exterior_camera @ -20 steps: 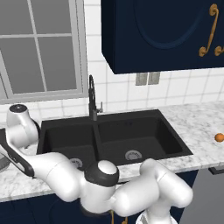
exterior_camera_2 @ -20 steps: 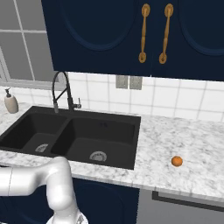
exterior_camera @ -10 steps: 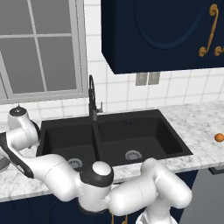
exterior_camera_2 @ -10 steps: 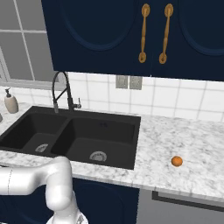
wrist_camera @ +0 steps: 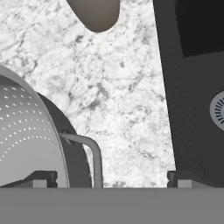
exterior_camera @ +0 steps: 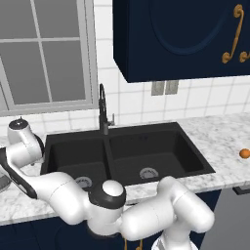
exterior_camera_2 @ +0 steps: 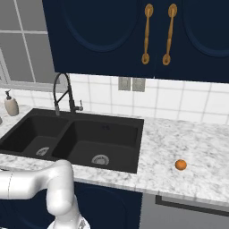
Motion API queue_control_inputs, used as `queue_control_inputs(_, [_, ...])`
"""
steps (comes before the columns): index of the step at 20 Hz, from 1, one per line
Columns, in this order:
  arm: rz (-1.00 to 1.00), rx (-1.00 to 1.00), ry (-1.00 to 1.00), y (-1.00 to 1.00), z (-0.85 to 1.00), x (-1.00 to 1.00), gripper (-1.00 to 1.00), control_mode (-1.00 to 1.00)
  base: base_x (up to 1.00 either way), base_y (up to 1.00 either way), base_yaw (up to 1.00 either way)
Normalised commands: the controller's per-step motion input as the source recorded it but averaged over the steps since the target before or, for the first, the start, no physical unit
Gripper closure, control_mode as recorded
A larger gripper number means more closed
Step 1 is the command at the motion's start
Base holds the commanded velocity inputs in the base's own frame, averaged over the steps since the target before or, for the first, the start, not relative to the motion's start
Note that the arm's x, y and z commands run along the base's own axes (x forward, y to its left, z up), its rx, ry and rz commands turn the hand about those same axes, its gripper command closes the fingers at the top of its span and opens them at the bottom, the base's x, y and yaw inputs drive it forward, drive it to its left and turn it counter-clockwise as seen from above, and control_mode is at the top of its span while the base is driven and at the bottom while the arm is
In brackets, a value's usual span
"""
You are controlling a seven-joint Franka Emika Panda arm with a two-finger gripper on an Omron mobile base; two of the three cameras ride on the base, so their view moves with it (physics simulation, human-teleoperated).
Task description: Put the colander in the sink, put the tangerine in the colander, and turn on the sink faucet and pour water over the colander.
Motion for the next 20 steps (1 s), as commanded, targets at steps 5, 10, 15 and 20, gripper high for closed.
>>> queue_control_inputs(5, [0.03,0.01,0.01,0.08,-0.04,-0.09,-1.0,-1.0,0.0,0.0,0.0])
queue_control_inputs(10, [0.13,0.03,0.0,0.4,-0.13,-0.22,-1.0,-1.0,0.0,0.0,0.0])
queue_control_inputs(15, [0.09,0.0,0.0,0.25,-0.1,-0.05,-1.0,-1.0,0.0,0.0,0.0])
queue_control_inputs(20, [0.05,0.0,0.04,0.05,0.0,-0.01,1.0,-1.0,0.0,0.0,0.0])
